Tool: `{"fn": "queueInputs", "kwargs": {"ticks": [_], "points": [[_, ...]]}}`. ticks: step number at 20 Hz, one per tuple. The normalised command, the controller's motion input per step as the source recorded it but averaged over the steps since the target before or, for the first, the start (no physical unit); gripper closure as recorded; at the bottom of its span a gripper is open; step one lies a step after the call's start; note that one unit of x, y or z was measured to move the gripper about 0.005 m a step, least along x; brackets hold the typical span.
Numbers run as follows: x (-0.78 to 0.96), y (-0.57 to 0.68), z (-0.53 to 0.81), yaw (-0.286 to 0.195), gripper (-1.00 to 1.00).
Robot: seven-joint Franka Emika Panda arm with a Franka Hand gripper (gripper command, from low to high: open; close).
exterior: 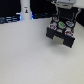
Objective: Open the kcup holder, insert the kcup into the holder, and close the kcup holder
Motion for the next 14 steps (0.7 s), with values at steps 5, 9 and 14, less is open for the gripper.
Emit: {"fn": "queueInputs", "kwargs": {"ticks": [5, 9, 14], "points": [[0.68, -0.42, 0.2, 0.012, -1.0], [0.75, -0.4, 0.14, 0.003, -1.0], [0.8, -0.32, 0.03, -0.001, -1.0]]}}
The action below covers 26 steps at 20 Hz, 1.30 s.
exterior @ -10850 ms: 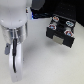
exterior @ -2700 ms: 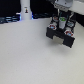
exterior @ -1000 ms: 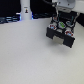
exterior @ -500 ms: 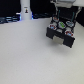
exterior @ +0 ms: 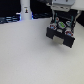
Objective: Open the kcup holder, insert the kcup into the holder, and close the kcup holder
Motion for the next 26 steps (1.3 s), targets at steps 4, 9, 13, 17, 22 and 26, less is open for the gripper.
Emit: {"fn": "queueInputs", "kwargs": {"ticks": [4, 9, 13, 17, 22, 26], "points": [[0.68, -0.27, -0.13, -0.006, -1.0], [0.3, -0.17, -0.3, 0.022, -1.0], [0.11, 0.08, -0.3, 0.177, -1.0], [-0.01, 0.1, -0.16, 0.244, -1.0], [-0.05, 0.22, -0.18, 0.222, -1.0], [-0.24, 0.33, -0.08, 0.169, -1.0]]}}
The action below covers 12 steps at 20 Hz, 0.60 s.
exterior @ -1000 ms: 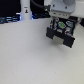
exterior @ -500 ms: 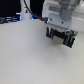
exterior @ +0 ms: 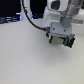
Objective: Open the kcup holder, insert the kcup into the holder, and close the kcup holder
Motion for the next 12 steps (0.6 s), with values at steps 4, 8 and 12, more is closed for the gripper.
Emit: {"fn": "queueInputs", "kwargs": {"ticks": [4, 8, 12], "points": [[-0.36, 0.4, -0.02, 0.146, -1.0], [-0.42, 0.54, 0.01, 0.097, -1.0], [-0.53, 0.56, 0.05, 0.087, -1.0]]}}
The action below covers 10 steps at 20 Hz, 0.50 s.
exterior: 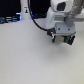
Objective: Open the kcup holder, insert the kcup into the holder, and close the kcup holder
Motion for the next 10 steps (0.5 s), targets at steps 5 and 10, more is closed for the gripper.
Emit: {"fn": "queueInputs", "kwargs": {"ticks": [5, 10], "points": [[-0.64, 0.48, 0.04, 0.091, -1.0], [-0.69, 0.56, 0.03, 0.06, -1.0]]}}
